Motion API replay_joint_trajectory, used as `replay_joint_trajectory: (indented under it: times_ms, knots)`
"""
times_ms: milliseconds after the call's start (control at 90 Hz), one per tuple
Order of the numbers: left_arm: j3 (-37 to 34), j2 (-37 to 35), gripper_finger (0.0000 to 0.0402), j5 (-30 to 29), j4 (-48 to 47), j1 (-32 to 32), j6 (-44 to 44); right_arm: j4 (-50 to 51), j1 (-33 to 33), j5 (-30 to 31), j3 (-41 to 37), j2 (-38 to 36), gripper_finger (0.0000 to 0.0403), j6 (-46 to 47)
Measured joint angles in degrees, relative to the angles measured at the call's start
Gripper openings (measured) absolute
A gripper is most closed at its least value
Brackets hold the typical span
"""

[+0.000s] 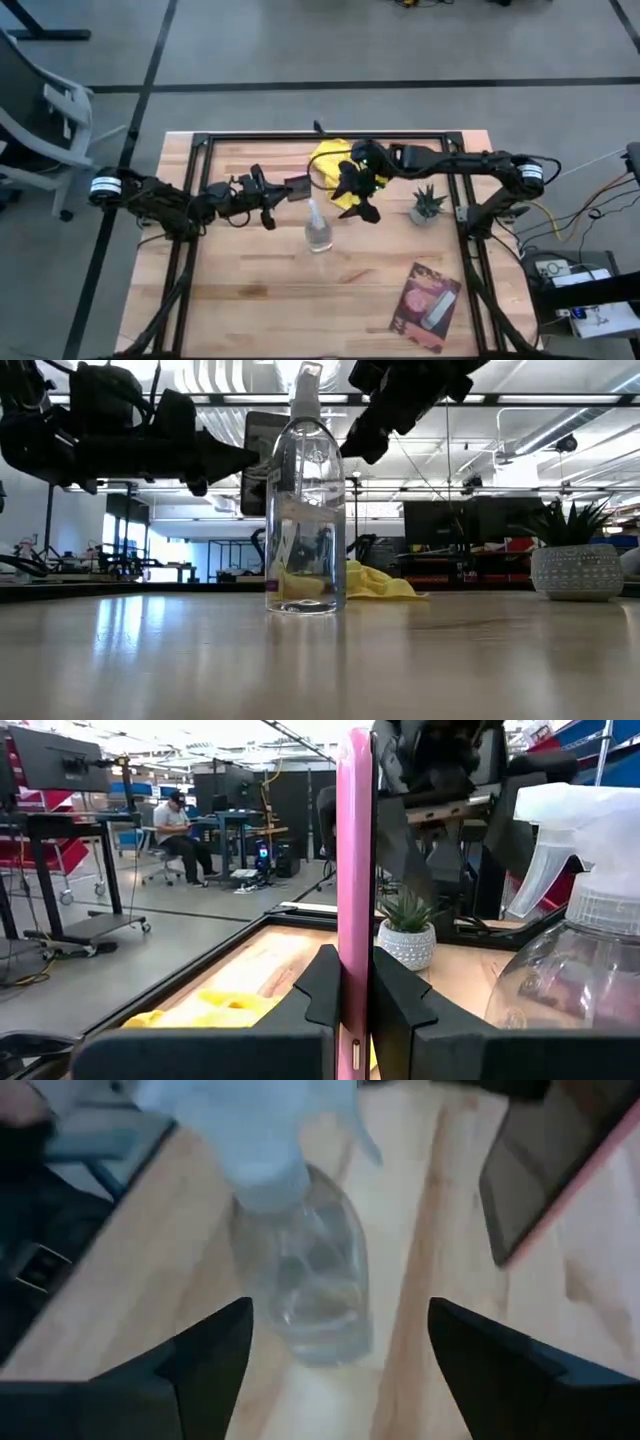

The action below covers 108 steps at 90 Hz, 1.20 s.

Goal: Apply microfiber cloth
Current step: Spray the pink cellphone using the spray bottle

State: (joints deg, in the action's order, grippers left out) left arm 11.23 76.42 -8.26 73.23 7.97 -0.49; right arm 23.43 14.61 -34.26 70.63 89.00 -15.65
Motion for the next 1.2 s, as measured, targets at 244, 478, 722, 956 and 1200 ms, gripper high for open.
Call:
replay_joint_trajectory:
  times_ms: [244,478,722,956,1200]
  knots:
    - [0.3,-0.1,0.0009,-0.2,-0.1,0.0,0.0,-8.1,-0.1,-0.3,0.0,1.1,0.0358,1.4]
    - [0.3,-0.6,0.0009,-0.2,0.3,0.0,1.1,-13.2,-3.1,-0.7,-0.1,1.7,0.0369,0.7]
    - [2.6,-2.7,0.0009,-0.2,0.2,0.0,3.0,-19.6,-5.9,0.0,-0.3,2.6,0.0369,0.9]
    - [3.9,-2.8,0.0009,-0.2,-0.2,0.0,3.0,-19.8,-7.4,5.7,-0.4,4.8,0.0369,1.1]
    - [3.9,-2.8,0.0009,-0.2,-1.0,0.0,3.0,-22.6,-7.6,5.8,-0.3,6.2,0.0369,0.4]
